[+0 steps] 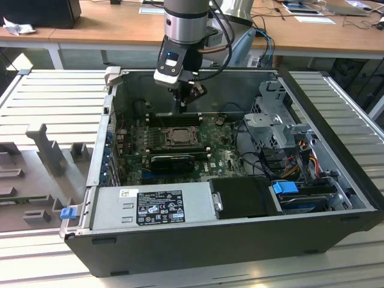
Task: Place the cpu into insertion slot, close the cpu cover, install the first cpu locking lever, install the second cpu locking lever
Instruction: 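Install the first cpu locking lever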
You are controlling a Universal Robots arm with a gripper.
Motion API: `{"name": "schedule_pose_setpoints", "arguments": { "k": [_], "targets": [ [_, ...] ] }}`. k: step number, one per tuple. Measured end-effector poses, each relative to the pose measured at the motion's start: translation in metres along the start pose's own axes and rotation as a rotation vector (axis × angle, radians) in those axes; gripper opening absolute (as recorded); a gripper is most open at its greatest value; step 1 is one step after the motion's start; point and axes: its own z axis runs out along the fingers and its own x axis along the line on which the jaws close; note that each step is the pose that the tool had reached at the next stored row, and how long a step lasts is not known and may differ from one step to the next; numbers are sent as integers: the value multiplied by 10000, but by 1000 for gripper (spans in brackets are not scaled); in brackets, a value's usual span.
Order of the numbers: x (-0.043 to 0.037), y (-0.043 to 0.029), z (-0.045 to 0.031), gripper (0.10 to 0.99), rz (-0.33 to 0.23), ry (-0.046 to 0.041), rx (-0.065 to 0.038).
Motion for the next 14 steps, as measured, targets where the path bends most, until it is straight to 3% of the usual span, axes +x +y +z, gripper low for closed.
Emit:
{"name": "schedule_pose_setpoints", "arguments": {
  "k": [6, 14],
  "targets": [
    [0, 0, 3, 106, -1709, 41, 46],
    [0, 0, 4, 106, -3212, 78, 86]
  ]
}}
